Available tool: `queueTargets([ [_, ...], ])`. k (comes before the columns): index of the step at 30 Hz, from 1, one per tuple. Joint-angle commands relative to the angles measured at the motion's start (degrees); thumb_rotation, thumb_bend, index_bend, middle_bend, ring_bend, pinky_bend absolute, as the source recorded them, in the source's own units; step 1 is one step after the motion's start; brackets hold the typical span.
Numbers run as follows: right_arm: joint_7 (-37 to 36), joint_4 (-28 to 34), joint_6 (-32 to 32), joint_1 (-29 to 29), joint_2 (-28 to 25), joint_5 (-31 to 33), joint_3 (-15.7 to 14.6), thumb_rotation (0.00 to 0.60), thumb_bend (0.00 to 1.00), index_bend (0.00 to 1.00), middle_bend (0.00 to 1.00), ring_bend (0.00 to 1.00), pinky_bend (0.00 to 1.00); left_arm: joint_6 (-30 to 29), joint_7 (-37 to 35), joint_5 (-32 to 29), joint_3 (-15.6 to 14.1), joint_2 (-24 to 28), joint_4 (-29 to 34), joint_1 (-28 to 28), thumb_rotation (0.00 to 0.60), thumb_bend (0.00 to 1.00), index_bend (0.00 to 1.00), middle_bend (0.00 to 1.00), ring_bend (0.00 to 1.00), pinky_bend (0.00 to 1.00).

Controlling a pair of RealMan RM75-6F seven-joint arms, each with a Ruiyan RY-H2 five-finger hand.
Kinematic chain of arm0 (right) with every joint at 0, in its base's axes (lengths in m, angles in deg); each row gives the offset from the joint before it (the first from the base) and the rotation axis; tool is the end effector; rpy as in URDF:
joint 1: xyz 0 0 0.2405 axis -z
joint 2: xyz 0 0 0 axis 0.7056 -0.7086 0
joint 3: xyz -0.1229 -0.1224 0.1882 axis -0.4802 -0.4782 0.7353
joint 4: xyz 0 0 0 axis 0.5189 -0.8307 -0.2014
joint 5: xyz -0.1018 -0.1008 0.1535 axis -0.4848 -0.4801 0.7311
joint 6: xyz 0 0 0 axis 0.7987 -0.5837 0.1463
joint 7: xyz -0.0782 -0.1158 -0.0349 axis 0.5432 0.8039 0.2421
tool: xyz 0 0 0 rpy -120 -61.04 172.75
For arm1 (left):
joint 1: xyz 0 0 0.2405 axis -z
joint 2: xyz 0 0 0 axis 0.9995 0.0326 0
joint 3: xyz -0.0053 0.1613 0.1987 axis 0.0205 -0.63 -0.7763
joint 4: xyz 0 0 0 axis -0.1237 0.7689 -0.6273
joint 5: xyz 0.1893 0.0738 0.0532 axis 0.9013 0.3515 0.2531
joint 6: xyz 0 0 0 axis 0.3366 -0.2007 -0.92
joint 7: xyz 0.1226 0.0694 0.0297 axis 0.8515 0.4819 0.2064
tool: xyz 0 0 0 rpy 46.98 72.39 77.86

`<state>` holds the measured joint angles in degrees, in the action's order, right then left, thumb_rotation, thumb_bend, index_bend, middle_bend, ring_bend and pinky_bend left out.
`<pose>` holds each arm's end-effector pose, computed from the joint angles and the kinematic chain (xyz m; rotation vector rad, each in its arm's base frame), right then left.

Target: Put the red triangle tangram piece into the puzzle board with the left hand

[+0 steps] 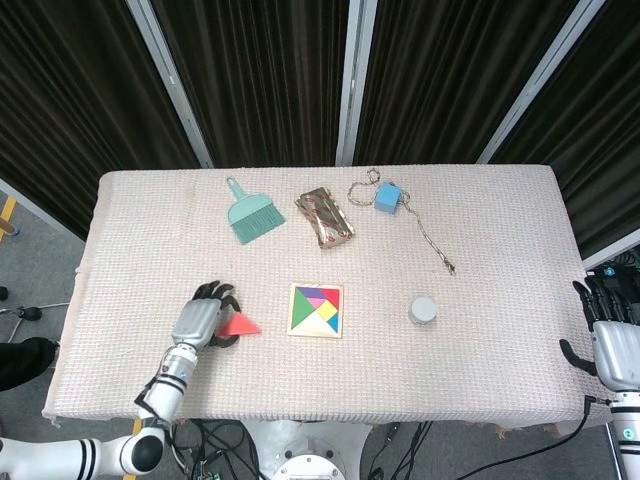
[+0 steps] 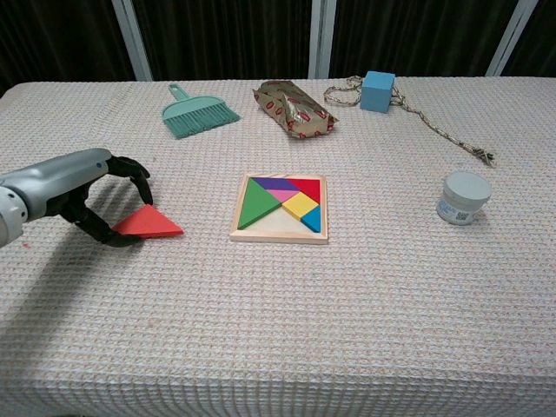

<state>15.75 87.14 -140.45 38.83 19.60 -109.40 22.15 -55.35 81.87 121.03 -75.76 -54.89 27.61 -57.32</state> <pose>-0.3434 -0.1959 0.1773 1.3511 -0.9190 0.7628 -0.1792 0.2747 -0.0403 -1.6213 -1.3174 -0.8554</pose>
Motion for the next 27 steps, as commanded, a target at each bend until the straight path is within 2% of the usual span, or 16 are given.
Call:
queueTargets([
  [1, 0.04, 0.08, -0.02, -0.01, 0.01, 0.01, 0.04, 0.600, 0.22, 0.00, 0.00, 0.00, 0.00, 0.10, 0.75, 0.30, 0.83, -0.06, 0.83, 0.97, 0.600, 0.23, 0.42, 0.13, 0.00, 0.07],
  [10, -0.48, -0.19, -0.14, 0.08, 0.11, 0.06, 0.09, 0.600, 0.22, 0.00, 0.00, 0.00, 0.00, 1.30, 5.20, -5.45, 4.63, -1.88, 3.93, 5.59, 0.600, 0.23, 0.42, 0.13, 0.00, 0.06],
  [27, -1.24, -0.84, -0.49, 0.38, 0.18, 0.10, 0.16, 0.600, 0.22, 0.00, 0.00, 0.00, 0.00, 3.53, 7.04, -10.14, 6.18, -8.18, -0.66, 12.31, 0.600, 0.23, 0.42, 0.14, 0.00, 0.07],
])
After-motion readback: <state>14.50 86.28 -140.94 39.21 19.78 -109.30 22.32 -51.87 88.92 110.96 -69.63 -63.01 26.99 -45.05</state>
